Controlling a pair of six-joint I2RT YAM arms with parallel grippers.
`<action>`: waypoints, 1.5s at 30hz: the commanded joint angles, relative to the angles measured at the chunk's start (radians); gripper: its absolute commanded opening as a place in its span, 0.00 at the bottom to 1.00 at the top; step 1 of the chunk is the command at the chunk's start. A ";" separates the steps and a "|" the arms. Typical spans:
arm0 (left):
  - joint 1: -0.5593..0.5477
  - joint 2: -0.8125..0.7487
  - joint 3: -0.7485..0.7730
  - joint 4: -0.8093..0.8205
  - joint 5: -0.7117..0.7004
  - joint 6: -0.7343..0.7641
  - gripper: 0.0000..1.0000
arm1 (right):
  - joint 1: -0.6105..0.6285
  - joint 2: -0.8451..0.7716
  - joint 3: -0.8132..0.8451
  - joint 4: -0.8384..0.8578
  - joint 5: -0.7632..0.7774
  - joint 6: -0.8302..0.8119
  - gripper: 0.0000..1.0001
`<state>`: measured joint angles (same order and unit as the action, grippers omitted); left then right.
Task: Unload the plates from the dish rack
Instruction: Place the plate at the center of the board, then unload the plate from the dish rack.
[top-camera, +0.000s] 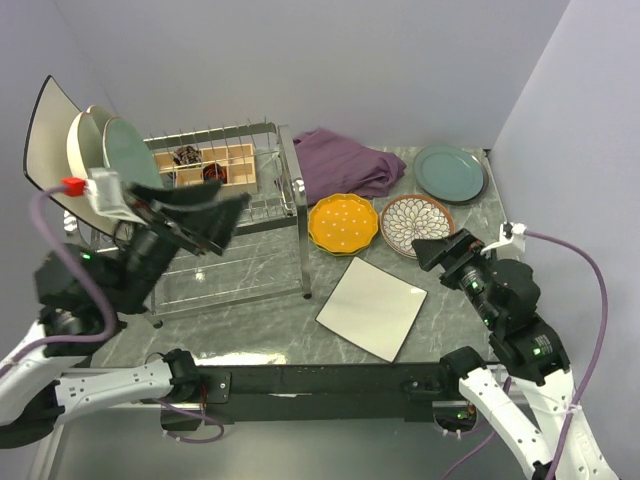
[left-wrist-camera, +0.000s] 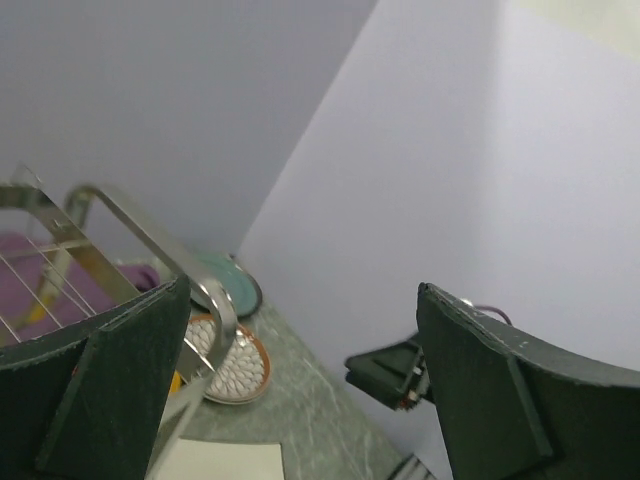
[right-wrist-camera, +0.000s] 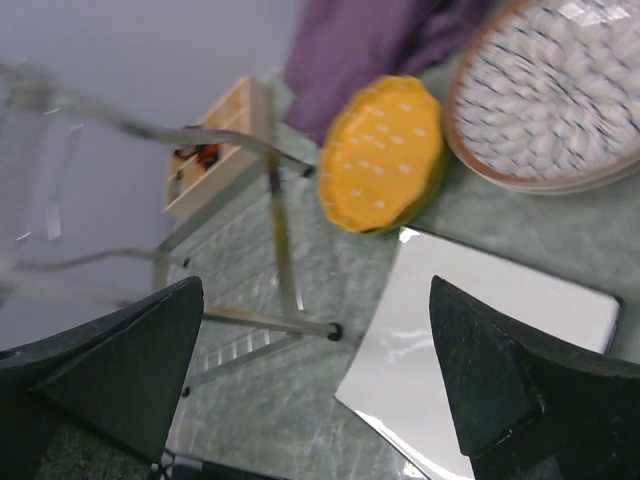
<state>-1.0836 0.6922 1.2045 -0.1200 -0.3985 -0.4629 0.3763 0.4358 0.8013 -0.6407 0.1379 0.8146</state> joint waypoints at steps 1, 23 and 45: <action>-0.002 0.073 0.208 -0.136 -0.194 0.127 0.99 | 0.001 0.049 0.087 0.114 -0.170 -0.176 1.00; -0.002 0.239 0.400 0.027 -0.916 0.831 0.77 | 0.001 0.017 -0.154 0.409 -0.357 -0.230 1.00; -0.001 0.315 0.383 -0.085 -0.946 0.863 0.83 | -0.001 -0.048 -0.175 0.398 -0.304 -0.246 1.00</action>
<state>-1.0836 0.9184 1.5196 -0.1284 -1.3861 0.3992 0.3763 0.3988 0.6281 -0.2764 -0.1852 0.5930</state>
